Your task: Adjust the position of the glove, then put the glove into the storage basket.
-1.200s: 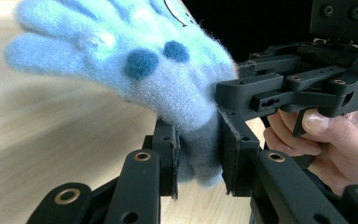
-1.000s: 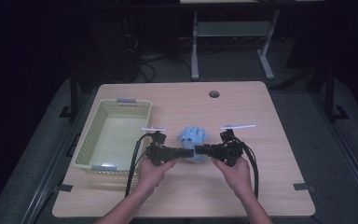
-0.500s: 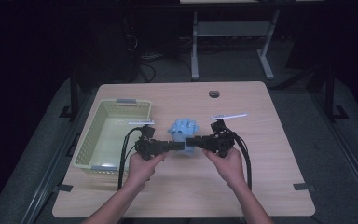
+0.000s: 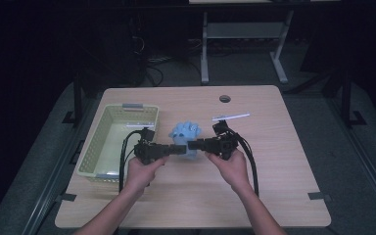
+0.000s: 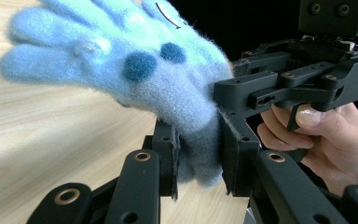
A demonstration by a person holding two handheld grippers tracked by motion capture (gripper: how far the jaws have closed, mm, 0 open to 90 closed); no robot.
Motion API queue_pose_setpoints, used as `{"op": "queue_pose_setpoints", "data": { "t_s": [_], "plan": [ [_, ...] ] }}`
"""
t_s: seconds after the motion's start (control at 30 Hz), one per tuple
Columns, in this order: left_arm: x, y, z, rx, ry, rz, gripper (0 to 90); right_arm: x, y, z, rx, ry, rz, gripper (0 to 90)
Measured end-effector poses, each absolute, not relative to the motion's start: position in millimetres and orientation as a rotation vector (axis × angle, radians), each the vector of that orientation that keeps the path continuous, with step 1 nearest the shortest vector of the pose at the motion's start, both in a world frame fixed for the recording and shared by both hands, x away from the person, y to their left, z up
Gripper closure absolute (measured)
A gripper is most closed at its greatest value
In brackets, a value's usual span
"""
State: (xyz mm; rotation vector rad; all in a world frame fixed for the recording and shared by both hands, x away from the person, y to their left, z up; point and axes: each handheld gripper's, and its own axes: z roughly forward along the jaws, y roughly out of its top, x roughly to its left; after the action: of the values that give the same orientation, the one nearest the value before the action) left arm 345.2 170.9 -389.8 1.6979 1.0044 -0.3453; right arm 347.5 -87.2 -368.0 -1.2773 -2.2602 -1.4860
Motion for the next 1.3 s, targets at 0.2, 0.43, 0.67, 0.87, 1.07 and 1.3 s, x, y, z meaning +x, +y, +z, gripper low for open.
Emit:
{"op": "queue_pose_setpoints", "data": {
  "t_s": [0.2, 0.43, 0.67, 0.87, 1.07, 1.3],
  "plan": [
    [346.7, 177.5, -384.2, 1.697, 1.006, -0.324, 70.1, 351.9, -80.4, -365.3, -1.263, -2.258, -1.490, 74.8],
    [347.4, 184.5, -381.2, 1.703, 1.013, -0.325, 70.0, 353.7, -73.4, -363.0, -1.247, -2.257, -1.493, 74.8],
    [349.1, 190.8, -379.1, 1.712, 1.004, -0.317, 70.0, 356.2, -67.6, -360.1, -1.235, -2.266, -1.487, 74.8],
    [347.1, 196.3, -377.6, 1.700, 1.013, -0.311, 70.0, 357.3, -61.7, -357.7, -1.219, -2.279, -1.477, 74.8],
    [346.3, 202.2, -376.3, 1.697, 1.022, -0.298, 70.0, 359.5, -55.4, -357.2, -1.202, -2.287, -1.480, 74.8],
    [347.1, 212.2, -375.8, 1.696, 1.024, -0.290, 70.0, 362.5, -45.5, -355.4, -1.186, -2.296, -1.464, 74.8]
  ]
}}
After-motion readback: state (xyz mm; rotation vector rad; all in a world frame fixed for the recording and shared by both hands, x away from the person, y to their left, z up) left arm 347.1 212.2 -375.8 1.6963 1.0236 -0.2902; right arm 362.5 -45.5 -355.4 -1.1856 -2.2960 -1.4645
